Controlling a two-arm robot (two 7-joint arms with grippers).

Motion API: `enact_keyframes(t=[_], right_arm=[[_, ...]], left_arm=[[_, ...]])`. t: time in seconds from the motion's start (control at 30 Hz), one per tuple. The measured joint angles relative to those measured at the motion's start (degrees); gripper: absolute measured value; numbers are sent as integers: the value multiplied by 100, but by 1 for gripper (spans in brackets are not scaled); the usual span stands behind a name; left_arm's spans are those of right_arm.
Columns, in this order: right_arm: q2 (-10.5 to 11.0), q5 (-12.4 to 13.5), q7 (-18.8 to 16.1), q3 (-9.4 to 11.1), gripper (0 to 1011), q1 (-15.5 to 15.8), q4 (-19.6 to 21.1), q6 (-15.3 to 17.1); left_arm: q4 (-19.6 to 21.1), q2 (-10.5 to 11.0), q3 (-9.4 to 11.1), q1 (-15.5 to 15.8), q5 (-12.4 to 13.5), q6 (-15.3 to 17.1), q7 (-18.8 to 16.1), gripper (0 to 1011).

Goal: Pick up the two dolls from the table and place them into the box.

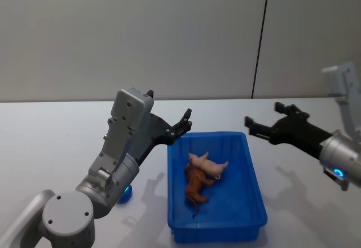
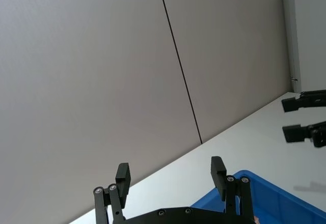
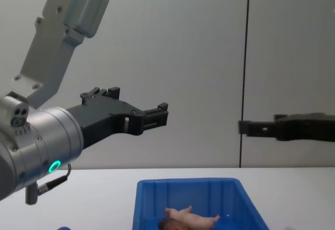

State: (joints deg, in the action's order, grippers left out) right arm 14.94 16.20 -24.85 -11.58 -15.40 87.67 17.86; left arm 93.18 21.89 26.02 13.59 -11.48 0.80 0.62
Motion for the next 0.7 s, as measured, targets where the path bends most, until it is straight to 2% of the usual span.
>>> enact_keyframes(t=[0.4,0.5,0.7], right_arm=[[178,374,921,222,1001,533,316,-869],[225,477,1227,296,1001,706,400,-1199],[286,616,1577,400,1001,935,493,-1630]], left_arm=[[-1,16,-22,1,-10,-20,59,1001],[15,50,-48,-10,-48,-29,105,1001],[146,195,-130,-116,-192,23,133,1001]])
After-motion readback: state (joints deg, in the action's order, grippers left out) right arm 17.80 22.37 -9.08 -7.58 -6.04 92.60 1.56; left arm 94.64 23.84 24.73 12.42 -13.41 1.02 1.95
